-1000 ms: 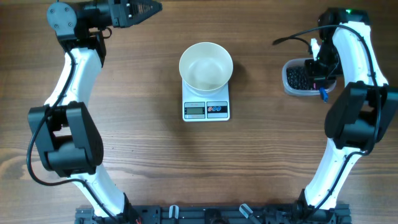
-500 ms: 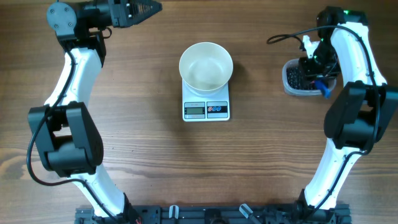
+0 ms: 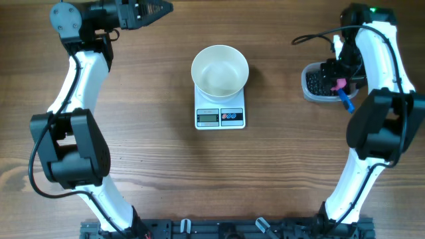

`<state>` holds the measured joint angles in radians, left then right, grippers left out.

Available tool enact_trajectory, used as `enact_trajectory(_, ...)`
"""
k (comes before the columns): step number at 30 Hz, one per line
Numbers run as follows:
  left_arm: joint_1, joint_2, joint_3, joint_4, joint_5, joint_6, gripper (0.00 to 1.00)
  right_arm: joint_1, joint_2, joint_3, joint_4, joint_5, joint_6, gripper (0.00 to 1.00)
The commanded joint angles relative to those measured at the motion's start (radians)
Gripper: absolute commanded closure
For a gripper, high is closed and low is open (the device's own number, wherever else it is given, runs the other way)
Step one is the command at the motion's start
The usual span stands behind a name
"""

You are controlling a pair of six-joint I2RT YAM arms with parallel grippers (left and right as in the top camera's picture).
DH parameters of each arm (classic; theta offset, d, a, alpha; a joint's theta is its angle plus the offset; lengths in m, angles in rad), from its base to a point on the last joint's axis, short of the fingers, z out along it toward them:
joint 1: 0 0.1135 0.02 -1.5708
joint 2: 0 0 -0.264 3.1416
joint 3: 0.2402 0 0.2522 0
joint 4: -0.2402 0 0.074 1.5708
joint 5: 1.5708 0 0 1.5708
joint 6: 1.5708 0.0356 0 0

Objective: Scoop item into bowl and weigh 150g on scale
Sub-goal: 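Lower the scoop into the beans with the right gripper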

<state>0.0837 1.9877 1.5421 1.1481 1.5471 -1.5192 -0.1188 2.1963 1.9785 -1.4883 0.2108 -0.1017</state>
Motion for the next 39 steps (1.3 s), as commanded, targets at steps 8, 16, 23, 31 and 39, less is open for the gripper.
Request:
enact_trajectory(8,0.003,-0.011,-0.01,0.006,0.013,0.024,0.0,-0.076,-0.655,-0.023,0.182,-0.013,0.25,0.14)
enact_trajectory(16,0.003,-0.011,-0.075,0.006,0.012,0.032,0.0,-0.141,-0.723,-0.515,0.611,-0.249,0.262,0.13)
enact_trajectory(23,0.001,-0.011,-0.129,0.006,0.012,0.055,0.0,-0.143,-0.707,-0.651,0.834,-0.209,0.262,0.0)
enact_trajectory(31,0.016,-0.011,-0.115,0.005,-0.175,-0.016,0.0,-0.142,-0.703,-0.651,0.837,-0.22,0.38,0.0)
enact_trajectory(39,0.022,-0.03,-0.108,-0.231,-0.711,0.187,0.01,-0.142,-0.703,-0.651,0.837,-0.22,0.379,0.0)
